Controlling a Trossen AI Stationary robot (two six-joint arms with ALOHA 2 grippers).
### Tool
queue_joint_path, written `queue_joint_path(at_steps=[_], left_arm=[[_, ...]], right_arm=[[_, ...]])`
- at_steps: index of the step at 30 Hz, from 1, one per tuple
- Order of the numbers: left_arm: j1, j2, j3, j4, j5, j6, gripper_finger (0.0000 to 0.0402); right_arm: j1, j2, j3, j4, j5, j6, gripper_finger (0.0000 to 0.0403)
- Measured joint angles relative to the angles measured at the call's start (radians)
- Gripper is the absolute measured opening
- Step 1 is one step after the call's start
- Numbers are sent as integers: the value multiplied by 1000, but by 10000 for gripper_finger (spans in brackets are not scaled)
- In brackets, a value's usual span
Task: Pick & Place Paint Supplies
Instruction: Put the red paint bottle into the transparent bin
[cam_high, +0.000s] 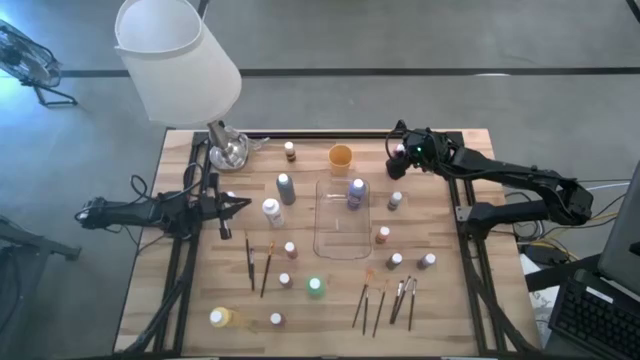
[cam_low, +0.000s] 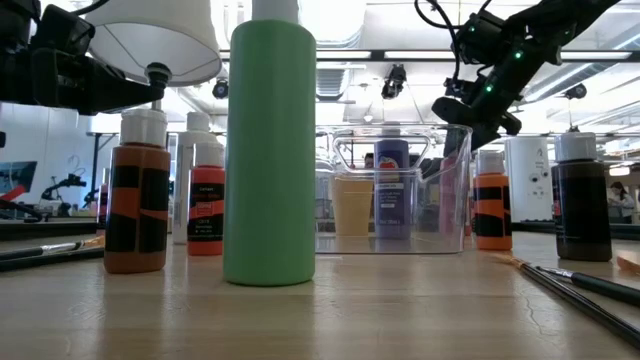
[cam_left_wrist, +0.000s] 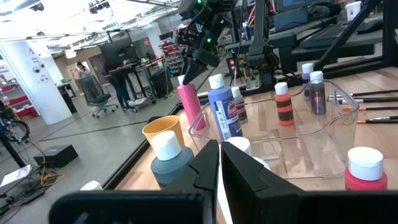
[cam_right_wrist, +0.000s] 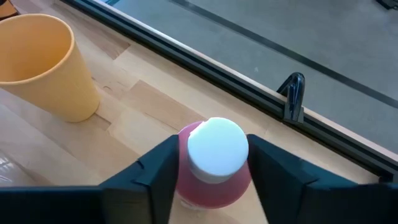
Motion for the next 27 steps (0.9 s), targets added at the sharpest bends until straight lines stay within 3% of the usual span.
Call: queue_joint_path(at_steps=[6, 17, 27], left_arm=[[0, 0, 0, 0, 0, 0, 23], [0, 0, 0, 0, 0, 0, 23], [0, 0, 0, 0, 0, 0, 23]], right_arm=[[0, 0, 0, 2, -1, 1, 113], [0, 0, 0, 0, 3, 14, 136], [0, -1, 0, 0, 2, 16, 113]])
